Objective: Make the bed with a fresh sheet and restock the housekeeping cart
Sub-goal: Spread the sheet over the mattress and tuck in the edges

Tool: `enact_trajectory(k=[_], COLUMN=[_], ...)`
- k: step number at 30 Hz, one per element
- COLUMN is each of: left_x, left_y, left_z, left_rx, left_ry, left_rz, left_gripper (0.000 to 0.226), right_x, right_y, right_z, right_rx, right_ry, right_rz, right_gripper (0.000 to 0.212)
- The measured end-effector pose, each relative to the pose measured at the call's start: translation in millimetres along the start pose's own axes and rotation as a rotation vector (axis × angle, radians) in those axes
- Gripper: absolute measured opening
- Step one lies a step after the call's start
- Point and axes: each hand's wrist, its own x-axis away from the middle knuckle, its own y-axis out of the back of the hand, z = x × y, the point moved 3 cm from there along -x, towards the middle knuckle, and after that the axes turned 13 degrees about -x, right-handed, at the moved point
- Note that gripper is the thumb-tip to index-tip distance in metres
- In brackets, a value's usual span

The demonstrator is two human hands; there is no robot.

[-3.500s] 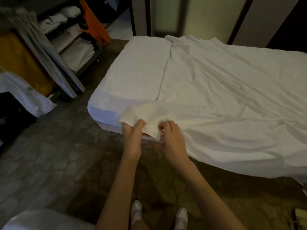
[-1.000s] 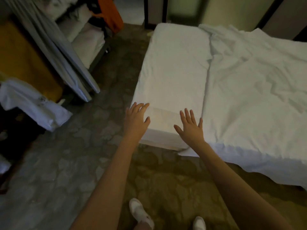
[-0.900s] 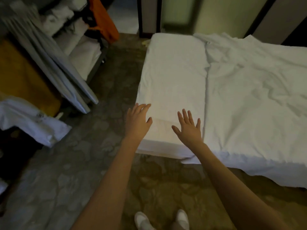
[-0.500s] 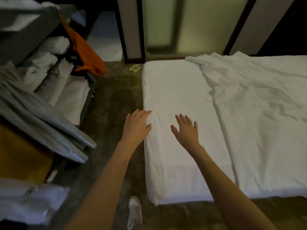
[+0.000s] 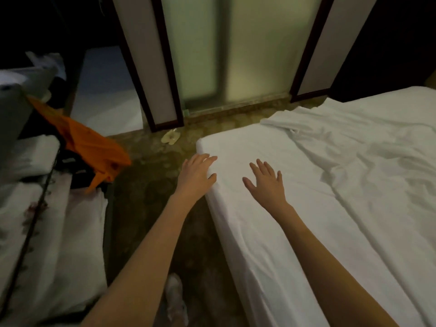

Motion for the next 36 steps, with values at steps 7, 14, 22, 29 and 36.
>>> enact_trajectory(k=[7, 14, 22, 29, 36], left_x=[-193.4, -402.0, -616.9, -762.4, -859.8], left_y=[60.2, 58.4, 40.3, 2.7, -74.4], left_z=[88.8, 102.5, 77.3, 9.8, -65.1], left_rx=[0.034, 0.007, -0.010, -0.010, -0.039], left_ry=[-0.185, -0.463, -0.747, -1.004, -1.297], left_rz=[0.014, 0.039, 0.130, 0.290, 0.553], left_gripper=[0.048, 0.048, 0.048, 0.045, 0.047], right_x=[-178.1, -345.4, -519.6, -602.8, -658.4], right_y=[19.2, 9.0, 29.8, 41.4, 2.3], right_z=[83.0, 74.3, 31.7, -37.6, -90.6], right_rx=[-0.001, -0.008, -0.068, -0.114, -0.249], right_ry=[-0.123, -0.328, -0.568, -0.871, -1.254], right_rz=[-0.125, -0.206, -0.320, -0.422, -0.526], right_gripper=[0.055, 0.057, 0.055, 0.055, 0.055])
